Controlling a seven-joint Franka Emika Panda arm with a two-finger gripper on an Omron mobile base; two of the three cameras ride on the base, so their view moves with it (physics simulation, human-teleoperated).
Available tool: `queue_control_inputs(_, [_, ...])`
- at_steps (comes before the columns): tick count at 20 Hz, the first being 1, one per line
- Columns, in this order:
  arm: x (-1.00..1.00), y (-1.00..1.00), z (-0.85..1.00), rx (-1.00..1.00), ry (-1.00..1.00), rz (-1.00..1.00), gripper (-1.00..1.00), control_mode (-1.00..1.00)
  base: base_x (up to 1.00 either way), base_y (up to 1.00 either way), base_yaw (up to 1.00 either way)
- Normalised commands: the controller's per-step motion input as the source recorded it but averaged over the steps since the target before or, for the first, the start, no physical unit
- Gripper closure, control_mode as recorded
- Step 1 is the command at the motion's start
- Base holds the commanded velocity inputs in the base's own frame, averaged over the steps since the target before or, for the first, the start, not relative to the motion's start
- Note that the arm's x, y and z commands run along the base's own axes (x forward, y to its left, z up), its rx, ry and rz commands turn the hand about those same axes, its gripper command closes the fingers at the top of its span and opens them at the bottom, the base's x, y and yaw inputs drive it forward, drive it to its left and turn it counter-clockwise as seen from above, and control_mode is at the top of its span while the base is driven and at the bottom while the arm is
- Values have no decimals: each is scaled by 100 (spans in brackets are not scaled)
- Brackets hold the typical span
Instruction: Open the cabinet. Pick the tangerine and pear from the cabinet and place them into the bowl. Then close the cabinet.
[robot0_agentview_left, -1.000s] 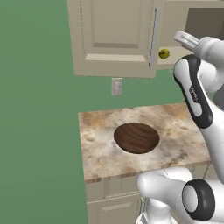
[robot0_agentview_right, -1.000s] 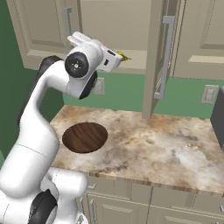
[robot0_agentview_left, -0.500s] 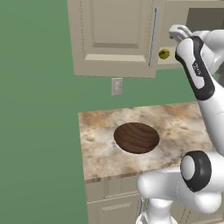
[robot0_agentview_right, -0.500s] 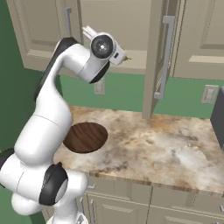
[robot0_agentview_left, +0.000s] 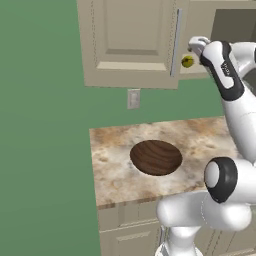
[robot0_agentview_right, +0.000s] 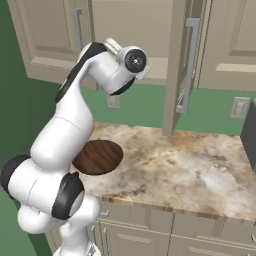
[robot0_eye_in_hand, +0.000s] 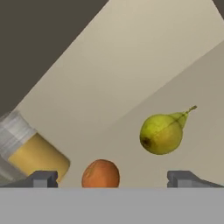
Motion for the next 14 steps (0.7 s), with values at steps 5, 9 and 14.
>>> queue_control_inputs(5, [76,0,-4,8,27,10,-100,-100,0,0,0])
queue_control_inputs(9, [65,17,-13,3,20,16,-100,-100,0,0,0])
queue_control_inputs(14, [35,42,-21,6,15,28,-100,-100,0,0,0])
